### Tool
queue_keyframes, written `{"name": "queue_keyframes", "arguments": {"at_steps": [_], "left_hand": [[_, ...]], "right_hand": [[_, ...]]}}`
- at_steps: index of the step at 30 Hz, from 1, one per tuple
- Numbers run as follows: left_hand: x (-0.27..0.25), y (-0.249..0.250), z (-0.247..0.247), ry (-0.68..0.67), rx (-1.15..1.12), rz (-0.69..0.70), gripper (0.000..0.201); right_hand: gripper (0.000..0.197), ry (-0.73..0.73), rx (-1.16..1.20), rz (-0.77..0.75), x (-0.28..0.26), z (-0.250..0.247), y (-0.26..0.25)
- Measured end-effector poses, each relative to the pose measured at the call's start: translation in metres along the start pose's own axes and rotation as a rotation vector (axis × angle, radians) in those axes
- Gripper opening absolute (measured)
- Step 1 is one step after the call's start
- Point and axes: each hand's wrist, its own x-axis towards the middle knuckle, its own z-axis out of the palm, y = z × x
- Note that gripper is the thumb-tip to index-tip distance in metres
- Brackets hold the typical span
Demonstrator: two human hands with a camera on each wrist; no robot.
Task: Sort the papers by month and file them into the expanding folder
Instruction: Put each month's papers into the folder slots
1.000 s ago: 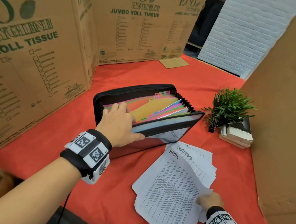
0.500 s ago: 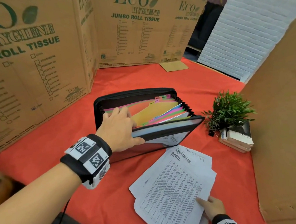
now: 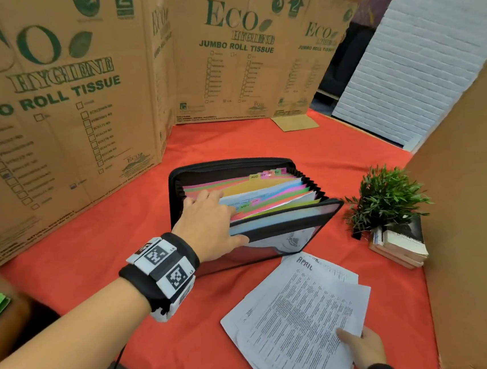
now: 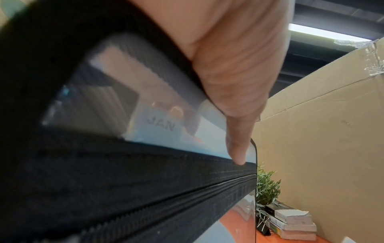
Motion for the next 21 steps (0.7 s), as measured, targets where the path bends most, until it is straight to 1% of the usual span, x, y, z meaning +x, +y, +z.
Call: {"name": "queue_keyframes", "arguments": {"at_steps": [3,7,11,13,15,17,19,21], "left_hand": [[-0.001,0.001,0.0,0.014,-0.012,-0.021,0.074],[0.001,-0.001,-0.001,0.014,-0.035,-0.023,0.076],[0.001,-0.004,-0.002,0.011,-0.218,-0.042,0.08],[0.0,-0.005,-0.002,0.031,-0.269,-0.047,0.078],[-0.001,-0.005,-0.001,0.05,-0.265,-0.055,0.074],[-0.002,-0.006,-0.001,0.056,-0.23,-0.065,0.07],[-0.003,-0.005,-0.001,0.068,-0.173,-0.059,0.07],[-0.004,-0.004,-0.001,0.068,-0.1,-0.044,0.07]], "right_hand": [[0.026,0.058,-0.065,-0.073,0.004,-0.004,-0.007],[0.028,0.182,-0.183,-0.191,0.001,-0.015,-0.027],[0.022,0.266,-0.273,-0.327,-0.012,-0.032,-0.062],[0.021,0.314,-0.297,-0.364,-0.019,-0.041,-0.08],[0.025,0.374,-0.304,-0.401,-0.026,-0.05,-0.098],[0.035,0.455,-0.358,-0.473,-0.038,-0.06,-0.121],[0.036,0.547,-0.388,-0.578,-0.051,-0.068,-0.145],[0.036,0.642,-0.367,-0.744,-0.063,-0.073,-0.17]]}}
